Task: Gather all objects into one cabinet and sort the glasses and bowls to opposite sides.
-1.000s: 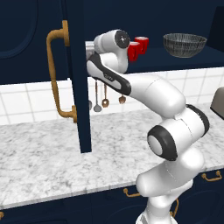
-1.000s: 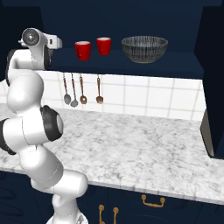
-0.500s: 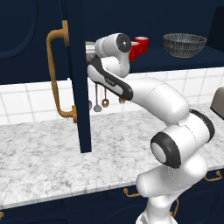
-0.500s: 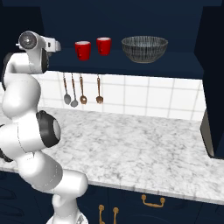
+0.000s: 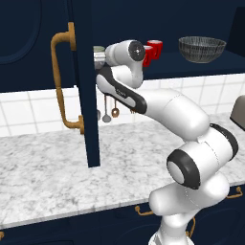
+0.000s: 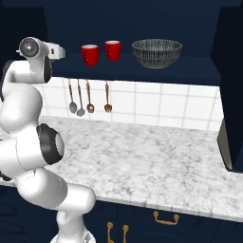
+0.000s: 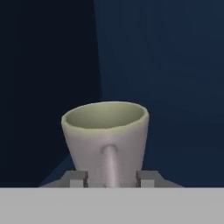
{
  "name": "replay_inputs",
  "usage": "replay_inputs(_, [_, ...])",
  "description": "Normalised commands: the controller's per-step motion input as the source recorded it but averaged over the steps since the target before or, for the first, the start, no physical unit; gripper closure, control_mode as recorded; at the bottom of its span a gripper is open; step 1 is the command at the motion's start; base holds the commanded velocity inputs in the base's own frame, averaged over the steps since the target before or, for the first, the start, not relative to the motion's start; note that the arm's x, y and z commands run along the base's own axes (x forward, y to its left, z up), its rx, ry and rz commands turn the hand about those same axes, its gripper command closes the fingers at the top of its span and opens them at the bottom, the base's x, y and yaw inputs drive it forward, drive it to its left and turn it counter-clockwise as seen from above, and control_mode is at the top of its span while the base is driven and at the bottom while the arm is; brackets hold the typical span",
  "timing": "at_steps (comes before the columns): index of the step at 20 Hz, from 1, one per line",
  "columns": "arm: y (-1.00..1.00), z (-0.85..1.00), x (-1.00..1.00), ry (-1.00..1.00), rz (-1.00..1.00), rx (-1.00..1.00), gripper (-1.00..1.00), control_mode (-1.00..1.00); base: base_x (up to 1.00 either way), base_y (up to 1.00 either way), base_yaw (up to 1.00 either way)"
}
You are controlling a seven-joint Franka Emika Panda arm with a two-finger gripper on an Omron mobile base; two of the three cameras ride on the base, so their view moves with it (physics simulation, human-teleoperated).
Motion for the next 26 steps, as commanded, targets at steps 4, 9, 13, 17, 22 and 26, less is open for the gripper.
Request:
replay_inputs(4, [0.0, 0.0, -0.03, -0.01, 0.0, 0.0, -1.0, -1.0, 0.0, 0.0, 0.0])
replay_inputs(9, [-0.1, 0.0, -0.52, -0.02, -0.04, 0.0, -1.0, -1.0, 0.0, 0.0, 0.0])
replay_inputs(13, [-0.37, 0.1, -0.71, 0.0, -0.12, 0.0, -1.0, -1.0, 0.0, 0.0, 0.0])
replay_inputs(17, [-0.58, 0.28, -0.51, 0.0, -0.18, 0.0, -1.0, -1.0, 0.0, 0.0, 0.0])
replay_inputs(22, [-0.79, 0.17, -0.29, 0.0, -0.19, 0.01, -1.0, -1.0, 0.0, 0.0, 0.0])
replay_inputs(26, [-0.89, 0.0, -0.31, 0.02, -0.14, 0.01, -1.0, -1.0, 0.0, 0.0, 0.0])
